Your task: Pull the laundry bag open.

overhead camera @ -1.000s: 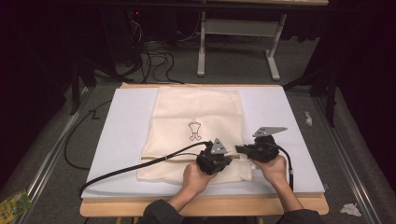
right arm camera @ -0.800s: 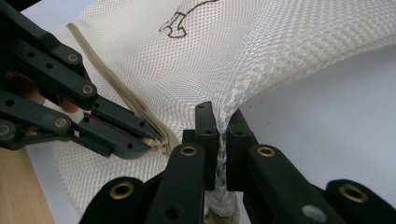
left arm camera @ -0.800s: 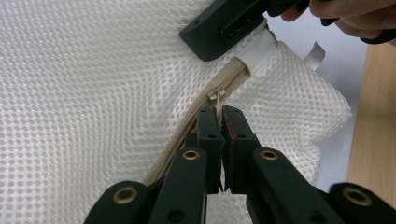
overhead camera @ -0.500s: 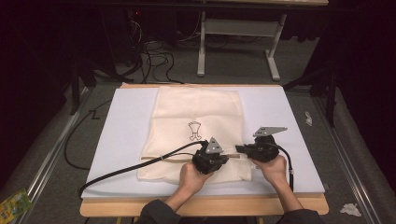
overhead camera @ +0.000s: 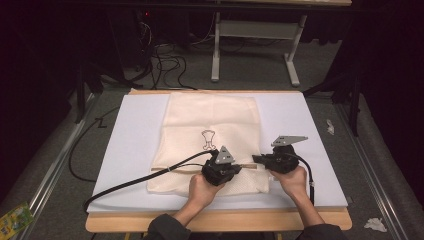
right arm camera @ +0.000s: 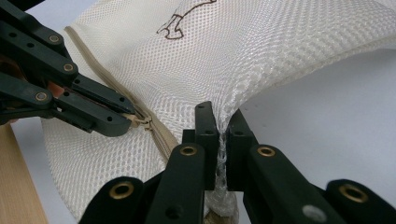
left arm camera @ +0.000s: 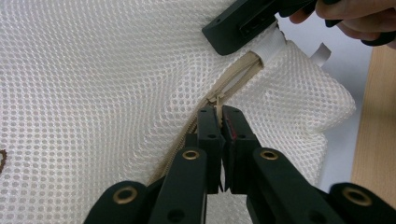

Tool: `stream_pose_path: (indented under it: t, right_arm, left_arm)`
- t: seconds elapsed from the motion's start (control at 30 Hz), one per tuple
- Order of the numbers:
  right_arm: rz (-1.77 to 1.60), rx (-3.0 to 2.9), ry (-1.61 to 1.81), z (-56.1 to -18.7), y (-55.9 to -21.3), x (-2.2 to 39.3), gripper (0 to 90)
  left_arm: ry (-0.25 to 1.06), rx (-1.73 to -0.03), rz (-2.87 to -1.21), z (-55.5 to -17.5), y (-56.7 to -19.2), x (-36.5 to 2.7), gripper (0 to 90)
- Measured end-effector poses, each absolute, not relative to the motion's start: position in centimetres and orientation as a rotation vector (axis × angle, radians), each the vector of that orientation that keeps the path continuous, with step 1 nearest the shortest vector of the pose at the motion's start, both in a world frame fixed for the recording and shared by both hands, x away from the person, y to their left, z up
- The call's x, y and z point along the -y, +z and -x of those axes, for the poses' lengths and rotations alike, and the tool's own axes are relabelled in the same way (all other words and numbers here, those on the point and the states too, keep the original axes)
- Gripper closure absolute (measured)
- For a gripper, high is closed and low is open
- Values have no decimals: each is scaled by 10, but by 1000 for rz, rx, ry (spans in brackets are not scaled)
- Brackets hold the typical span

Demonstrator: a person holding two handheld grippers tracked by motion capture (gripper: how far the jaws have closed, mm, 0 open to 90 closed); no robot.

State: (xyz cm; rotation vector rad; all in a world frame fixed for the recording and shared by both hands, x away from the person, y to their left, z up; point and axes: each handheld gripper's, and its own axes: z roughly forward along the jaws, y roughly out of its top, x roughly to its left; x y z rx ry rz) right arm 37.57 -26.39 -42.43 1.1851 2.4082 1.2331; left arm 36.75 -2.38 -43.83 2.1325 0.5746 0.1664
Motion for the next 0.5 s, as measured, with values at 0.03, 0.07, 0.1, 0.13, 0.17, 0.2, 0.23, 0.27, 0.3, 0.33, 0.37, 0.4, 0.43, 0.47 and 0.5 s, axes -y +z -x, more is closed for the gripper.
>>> stream_pose_path:
  t: [0.03, 0.07, 0.1, 0.13, 0.17, 0.2, 0.23, 0.27, 0.3, 0.33, 0.37, 0.4, 0.43, 0.47, 0.5]
  right_arm:
    - [-1185, -2408, 1233, -376, -424, 264, 882]
    - [-1182, -2409, 1235, -376, -425, 264, 882]
    - [-1182, -2408, 1228, -376, -425, 264, 882]
    - [-1185, -2409, 1220, -376, -425, 264, 882]
    - [-1185, -2409, 1220, -376, -425, 264, 882]
    - [-1182, -2410, 1218, -376, -425, 264, 882]
    - [-1181, -2409, 1219, -376, -425, 264, 882]
    - [-1181, -2409, 1219, -376, -425, 264, 882]
    - [-1181, -2410, 1216, -376, -425, 263, 882]
    - [-1181, -2410, 1216, -376, -425, 263, 882]
    - [-1183, -2409, 1215, -376, -424, 263, 882]
    - [-1183, -2409, 1215, -376, -424, 263, 882]
    - [-1184, -2409, 1217, -376, -424, 263, 882]
    - [-1184, -2409, 1218, -376, -424, 263, 882]
    - [-1184, -2409, 1215, -376, -424, 263, 882]
  left_arm:
    - [165, -575, -2129, -367, -438, 23, 873]
    - [168, -578, -2130, -366, -438, 23, 873]
    - [172, -574, -2135, -366, -438, 22, 872]
    - [178, -576, -2134, -366, -439, 20, 873]
    - [178, -579, -2132, -366, -439, 18, 873]
    - [176, -581, -2131, -366, -438, 16, 873]
    - [179, -582, -2127, -366, -437, 14, 873]
    - [179, -582, -2127, -366, -437, 14, 873]
    - [180, -584, -2123, -366, -437, 13, 873]
    - [175, -586, -2120, -366, -437, 13, 873]
    - [159, -589, -2115, -367, -437, 12, 873]
    - [138, -596, -2105, -368, -437, 11, 872]
    - [124, -601, -2098, -369, -437, 10, 872]
    - [126, -606, -2095, -369, -437, 9, 872]
    - [132, -601, -2099, -369, -436, 9, 872]
